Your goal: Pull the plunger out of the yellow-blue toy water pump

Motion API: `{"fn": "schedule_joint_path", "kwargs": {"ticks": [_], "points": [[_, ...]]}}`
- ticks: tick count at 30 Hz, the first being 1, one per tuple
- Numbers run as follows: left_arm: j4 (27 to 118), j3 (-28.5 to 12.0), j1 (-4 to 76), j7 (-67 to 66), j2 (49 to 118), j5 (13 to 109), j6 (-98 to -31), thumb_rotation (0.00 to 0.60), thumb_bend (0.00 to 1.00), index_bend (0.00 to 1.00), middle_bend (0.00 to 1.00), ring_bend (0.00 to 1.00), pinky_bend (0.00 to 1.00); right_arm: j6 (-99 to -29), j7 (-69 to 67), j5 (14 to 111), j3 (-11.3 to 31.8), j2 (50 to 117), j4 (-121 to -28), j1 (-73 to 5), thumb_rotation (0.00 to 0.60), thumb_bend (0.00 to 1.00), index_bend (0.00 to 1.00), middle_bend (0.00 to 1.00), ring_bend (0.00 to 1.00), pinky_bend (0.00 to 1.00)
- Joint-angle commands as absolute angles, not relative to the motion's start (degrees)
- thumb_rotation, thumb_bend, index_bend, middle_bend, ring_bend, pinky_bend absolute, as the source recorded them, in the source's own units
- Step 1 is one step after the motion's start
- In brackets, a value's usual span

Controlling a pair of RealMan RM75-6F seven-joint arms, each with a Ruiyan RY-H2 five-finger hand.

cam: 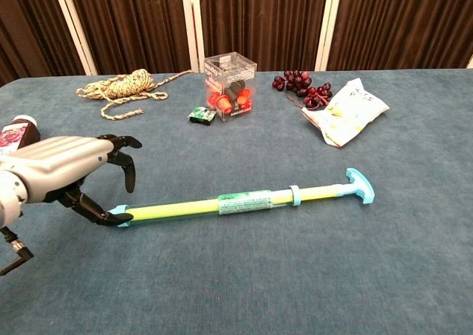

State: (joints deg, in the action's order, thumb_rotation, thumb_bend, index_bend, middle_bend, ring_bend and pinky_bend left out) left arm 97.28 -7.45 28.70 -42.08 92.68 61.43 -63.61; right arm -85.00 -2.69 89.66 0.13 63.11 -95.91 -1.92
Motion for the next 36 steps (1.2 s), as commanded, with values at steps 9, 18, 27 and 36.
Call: {"fn": "schedule_joint_path", "kwargs": {"ticks": [9,18,27,36], "points": [[94.51,-7.44,31.10,-44.44,96.30,57.25,-63.94,0.600,0.24,0.43,0.04,0.00,0.11,-84.59,-2.81,89.10,0.35,63.18,-95.94,-2.09,0.600,0.11,0.14,0.04,0.03,0.09],[92.90,-6.90,32.20,-45.21,97.63,55.24,-64.37,0.600,0.25,0.44,0.04,0.00,0.11,-84.57,-2.93,89.03,0.37,63.19,-95.94,-2.09,0.600,0.11,0.14,0.04,0.03,0.09],[92.25,-5.86,32.75,-44.86,98.76,55.07,-64.52,0.600,0.30,0.49,0.04,0.00,0.11,-84.64,-2.99,88.94,0.40,63.18,-95.99,-2.03,0.600,0.11,0.14,0.04,0.03,0.09],[91.62,-4.68,33.08,-44.29,98.93,55.96,-64.70,0.600,0.37,0.57,0.06,0.00,0.11,-84.63,-3.10,88.78,0.46,63.14,-96.08,-2.01,0.600,0.11,0.15,0.04,0.03,0.09]]}}
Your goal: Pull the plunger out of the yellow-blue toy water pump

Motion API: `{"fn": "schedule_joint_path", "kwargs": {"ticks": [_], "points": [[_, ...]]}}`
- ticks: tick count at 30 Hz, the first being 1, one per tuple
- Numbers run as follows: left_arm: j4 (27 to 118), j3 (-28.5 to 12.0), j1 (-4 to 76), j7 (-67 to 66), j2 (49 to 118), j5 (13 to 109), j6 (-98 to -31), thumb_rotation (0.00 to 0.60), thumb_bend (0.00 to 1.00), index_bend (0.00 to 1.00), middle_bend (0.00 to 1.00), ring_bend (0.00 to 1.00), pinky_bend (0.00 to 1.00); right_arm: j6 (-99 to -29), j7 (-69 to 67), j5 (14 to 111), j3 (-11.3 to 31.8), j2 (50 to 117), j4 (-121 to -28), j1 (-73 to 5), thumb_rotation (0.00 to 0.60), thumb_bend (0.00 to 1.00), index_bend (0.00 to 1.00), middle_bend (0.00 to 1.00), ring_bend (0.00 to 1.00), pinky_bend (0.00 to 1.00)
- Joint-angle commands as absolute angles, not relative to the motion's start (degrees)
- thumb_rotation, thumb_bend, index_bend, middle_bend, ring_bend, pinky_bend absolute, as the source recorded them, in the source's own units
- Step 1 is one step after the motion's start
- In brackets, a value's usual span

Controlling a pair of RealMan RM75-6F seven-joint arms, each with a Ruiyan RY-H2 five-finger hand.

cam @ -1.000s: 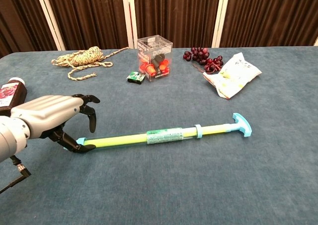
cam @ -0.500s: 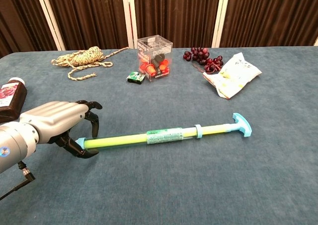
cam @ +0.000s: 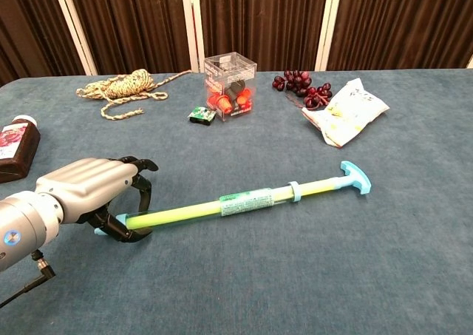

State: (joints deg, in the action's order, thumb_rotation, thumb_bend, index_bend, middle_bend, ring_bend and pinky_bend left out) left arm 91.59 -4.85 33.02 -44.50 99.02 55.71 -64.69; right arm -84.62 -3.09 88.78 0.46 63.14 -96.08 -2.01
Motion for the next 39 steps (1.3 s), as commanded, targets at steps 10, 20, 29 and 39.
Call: {"fn": "schedule_joint_path", "kwargs": {"ticks": [10,20,29,39], "points": [[94.06,-2.93,34.03,-41.79,96.10,63.69,-64.96,0.600,0.39,0.60,0.07,0.00,0.11,-84.73,-3.06,88.82,0.51,63.17,-96.03,-1.99,0.600,0.11,0.15,0.04,0.03,0.09],[97.84,-0.80,35.97,-35.70,91.63,74.63,-62.76,0.600,0.39,0.61,0.09,0.01,0.11,-84.54,-2.83,88.32,0.67,63.21,-96.19,-2.01,0.600,0.11,0.15,0.04,0.03,0.09],[100.99,-0.81,37.38,-31.80,88.44,80.87,-62.06,0.600,0.39,0.61,0.09,0.01,0.11,-83.23,-2.96,87.06,1.12,63.24,-98.10,-2.57,0.600,0.14,0.30,0.07,0.04,0.09],[101.93,-2.29,37.92,-31.09,88.58,80.71,-61.81,0.600,0.39,0.61,0.09,0.01,0.11,-80.05,1.67,84.34,2.45,64.88,-103.21,-4.72,0.600,0.21,0.47,0.11,0.04,0.09]]}}
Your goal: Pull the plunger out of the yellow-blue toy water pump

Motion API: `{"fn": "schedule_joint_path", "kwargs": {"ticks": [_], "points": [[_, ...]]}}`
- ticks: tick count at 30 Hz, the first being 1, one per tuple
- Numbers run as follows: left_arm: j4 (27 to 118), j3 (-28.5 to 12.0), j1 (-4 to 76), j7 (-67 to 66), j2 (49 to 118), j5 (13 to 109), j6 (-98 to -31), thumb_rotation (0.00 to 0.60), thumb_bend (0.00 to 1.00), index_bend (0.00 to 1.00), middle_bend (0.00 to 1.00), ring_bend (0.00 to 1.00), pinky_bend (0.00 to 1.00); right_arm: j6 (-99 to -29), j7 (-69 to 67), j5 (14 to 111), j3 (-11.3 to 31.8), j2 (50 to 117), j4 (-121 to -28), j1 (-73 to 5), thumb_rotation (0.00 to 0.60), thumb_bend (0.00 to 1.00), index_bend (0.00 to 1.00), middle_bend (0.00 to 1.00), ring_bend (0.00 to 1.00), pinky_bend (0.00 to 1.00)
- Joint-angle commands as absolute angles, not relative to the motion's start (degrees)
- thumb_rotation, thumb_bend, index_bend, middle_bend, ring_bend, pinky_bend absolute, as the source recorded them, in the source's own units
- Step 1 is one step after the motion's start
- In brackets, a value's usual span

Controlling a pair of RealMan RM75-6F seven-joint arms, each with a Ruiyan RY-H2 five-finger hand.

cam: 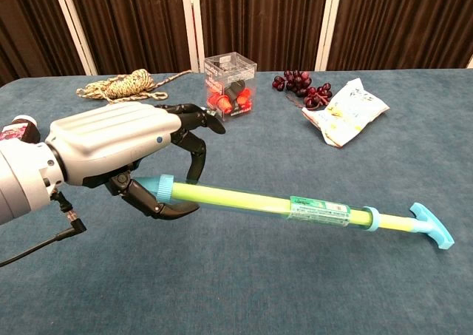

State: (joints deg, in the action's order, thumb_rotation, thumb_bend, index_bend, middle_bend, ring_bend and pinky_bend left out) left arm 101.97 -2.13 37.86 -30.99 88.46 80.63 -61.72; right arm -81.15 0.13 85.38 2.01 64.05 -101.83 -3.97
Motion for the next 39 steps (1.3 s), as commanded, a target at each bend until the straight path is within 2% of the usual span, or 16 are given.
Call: {"fn": "schedule_joint_path", "kwargs": {"ticks": [1,11,23,39], "points": [[101.93,-2.44,37.96,-31.21,88.71,80.74,-61.90,0.600,0.39,0.61,0.09,0.01,0.11,-79.49,2.54,83.65,2.64,65.35,-103.89,-5.03,0.600,0.22,0.48,0.11,0.04,0.09],[101.73,-3.60,38.49,-30.72,89.56,81.54,-62.31,0.600,0.39,0.62,0.10,0.01,0.11,-75.39,11.15,73.57,4.47,70.79,-108.59,-7.25,0.600,0.23,0.50,0.12,0.04,0.09],[101.83,-4.43,38.99,-29.67,89.47,82.64,-62.55,0.600,0.39,0.62,0.10,0.01,0.11,-75.34,17.59,64.01,7.50,76.14,-111.17,-9.51,0.600,0.23,0.50,0.12,0.04,0.09],[101.83,-5.32,39.74,-30.04,89.58,81.65,-61.83,0.600,0.39,0.62,0.10,0.01,0.11,-75.31,21.55,55.56,8.50,81.80,-108.79,-11.69,0.600,0.24,0.50,0.12,0.04,0.09]]}}
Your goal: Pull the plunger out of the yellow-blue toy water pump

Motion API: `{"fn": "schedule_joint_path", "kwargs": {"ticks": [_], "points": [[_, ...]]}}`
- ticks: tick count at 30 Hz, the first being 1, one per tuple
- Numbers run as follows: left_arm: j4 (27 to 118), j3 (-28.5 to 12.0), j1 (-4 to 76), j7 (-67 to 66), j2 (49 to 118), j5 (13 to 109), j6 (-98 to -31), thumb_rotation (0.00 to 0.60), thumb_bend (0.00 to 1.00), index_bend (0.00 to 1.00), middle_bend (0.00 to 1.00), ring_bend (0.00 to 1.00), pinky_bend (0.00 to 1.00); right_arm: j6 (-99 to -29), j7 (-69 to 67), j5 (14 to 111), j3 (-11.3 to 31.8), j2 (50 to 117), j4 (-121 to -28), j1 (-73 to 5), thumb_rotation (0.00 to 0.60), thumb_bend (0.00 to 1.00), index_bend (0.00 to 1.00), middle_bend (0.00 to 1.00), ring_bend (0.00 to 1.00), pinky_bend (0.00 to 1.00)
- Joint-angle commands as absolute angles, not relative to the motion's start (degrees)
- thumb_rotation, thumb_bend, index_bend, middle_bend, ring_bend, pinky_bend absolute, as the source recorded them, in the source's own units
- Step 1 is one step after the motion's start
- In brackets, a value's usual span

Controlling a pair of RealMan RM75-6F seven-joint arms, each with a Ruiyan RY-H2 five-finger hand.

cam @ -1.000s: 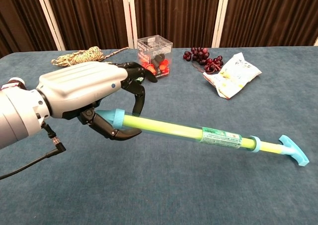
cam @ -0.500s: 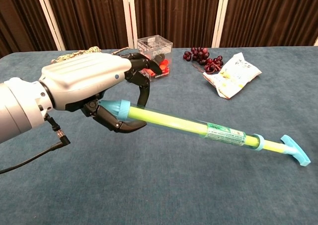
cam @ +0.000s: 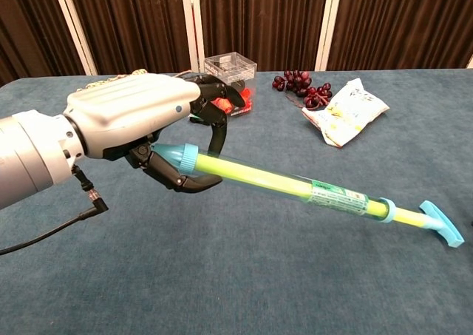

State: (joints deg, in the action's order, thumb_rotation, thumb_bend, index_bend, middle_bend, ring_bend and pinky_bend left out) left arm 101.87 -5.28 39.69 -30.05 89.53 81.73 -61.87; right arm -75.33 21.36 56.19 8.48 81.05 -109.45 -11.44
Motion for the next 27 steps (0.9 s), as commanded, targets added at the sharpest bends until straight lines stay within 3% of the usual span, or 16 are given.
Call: {"fn": "schedule_joint_path", "kwargs": {"ticks": [1,9,27], "points": [[101.81,-5.38,39.81,-30.00,89.63,81.56,-61.75,0.600,0.39,0.62,0.10,0.01,0.11,-75.28,21.57,55.23,8.46,82.25,-108.41,-11.76,0.600,0.24,0.50,0.12,0.04,0.09],[101.70,-5.70,40.28,-29.50,89.16,81.58,-61.37,0.600,0.39,0.62,0.10,0.01,0.11,-75.30,22.42,54.02,8.02,85.36,-105.86,-12.50,0.600,0.24,0.45,0.12,0.04,0.09],[100.89,-5.76,40.95,-28.06,89.22,81.25,-60.64,0.600,0.39,0.62,0.10,0.01,0.11,-75.05,23.20,52.20,9.28,90.31,-101.15,-14.55,0.600,0.26,0.49,0.12,0.04,0.09]]}}
